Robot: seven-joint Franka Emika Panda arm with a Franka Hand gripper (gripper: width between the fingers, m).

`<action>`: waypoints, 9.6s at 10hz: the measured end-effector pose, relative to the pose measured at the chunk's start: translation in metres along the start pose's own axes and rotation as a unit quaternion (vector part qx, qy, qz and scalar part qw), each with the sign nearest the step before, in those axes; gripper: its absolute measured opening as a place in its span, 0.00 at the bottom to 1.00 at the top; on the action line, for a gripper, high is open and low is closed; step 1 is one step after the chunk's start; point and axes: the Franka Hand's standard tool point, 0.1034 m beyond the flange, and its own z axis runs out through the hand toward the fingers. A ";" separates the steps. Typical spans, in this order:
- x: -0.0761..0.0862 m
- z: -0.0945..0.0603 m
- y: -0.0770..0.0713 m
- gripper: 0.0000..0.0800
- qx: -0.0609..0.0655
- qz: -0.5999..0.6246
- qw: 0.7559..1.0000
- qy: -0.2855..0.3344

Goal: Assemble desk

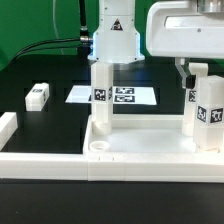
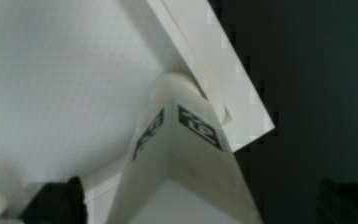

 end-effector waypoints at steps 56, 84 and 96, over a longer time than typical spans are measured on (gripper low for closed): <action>-0.005 0.004 0.004 0.36 -0.003 0.364 0.931 -0.015; 0.005 0.007 0.015 0.36 0.008 0.100 0.995 -0.007; 0.002 0.007 0.012 0.36 0.004 0.492 0.870 -0.034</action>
Offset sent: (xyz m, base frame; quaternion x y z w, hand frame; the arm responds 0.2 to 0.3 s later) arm -0.0058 0.0000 0.0013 0.0078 -0.0072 -0.1772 0.9841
